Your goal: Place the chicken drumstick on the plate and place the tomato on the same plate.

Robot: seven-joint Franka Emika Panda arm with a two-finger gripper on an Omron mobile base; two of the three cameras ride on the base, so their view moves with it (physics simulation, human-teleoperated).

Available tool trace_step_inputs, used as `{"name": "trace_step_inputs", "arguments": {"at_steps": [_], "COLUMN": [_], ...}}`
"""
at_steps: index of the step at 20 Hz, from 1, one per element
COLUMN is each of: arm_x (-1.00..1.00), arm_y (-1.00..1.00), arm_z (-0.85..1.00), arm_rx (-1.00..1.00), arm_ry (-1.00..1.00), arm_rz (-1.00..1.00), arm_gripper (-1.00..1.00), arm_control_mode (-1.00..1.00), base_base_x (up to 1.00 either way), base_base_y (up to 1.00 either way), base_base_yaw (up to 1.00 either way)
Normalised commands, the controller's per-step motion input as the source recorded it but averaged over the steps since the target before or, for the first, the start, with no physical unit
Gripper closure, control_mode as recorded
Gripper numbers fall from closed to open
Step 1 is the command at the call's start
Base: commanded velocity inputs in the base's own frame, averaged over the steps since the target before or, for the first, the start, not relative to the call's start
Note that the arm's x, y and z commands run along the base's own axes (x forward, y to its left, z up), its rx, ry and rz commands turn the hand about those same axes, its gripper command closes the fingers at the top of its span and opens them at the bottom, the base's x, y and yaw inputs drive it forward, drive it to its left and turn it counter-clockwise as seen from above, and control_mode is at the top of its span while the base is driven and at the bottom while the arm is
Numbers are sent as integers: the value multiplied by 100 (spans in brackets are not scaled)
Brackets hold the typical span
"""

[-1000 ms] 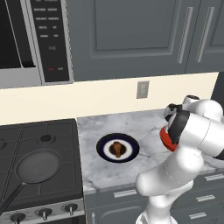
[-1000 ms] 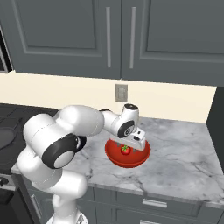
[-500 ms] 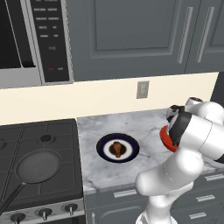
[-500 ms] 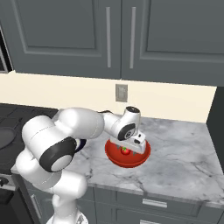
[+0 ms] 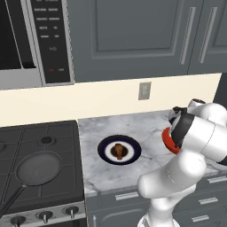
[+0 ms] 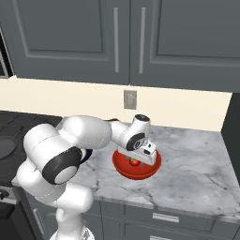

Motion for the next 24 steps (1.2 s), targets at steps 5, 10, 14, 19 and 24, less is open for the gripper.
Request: {"name": "trace_step_inputs", "arguments": {"at_steps": [5,10,14,19,24], "arm_x": [-6,-33,-43,-38,-23], "arm_y": [0,0,17,58,99], "arm_z": [0,32,63,47,61], "arm_rx": [0,0,0,0,-2], "arm_ry": [-2,-9,-12,-10,-14], "arm_rz": [0,0,0,1,1], "arm_gripper": [100,100,100,100,100], "arm_control_mode": [-100,-100,-100,-100,-100], "base_base_x": [0,0,0,0,0], "base_base_y": [0,0,0,0,0], "base_base_yaw": [0,0,0,0,0]}}
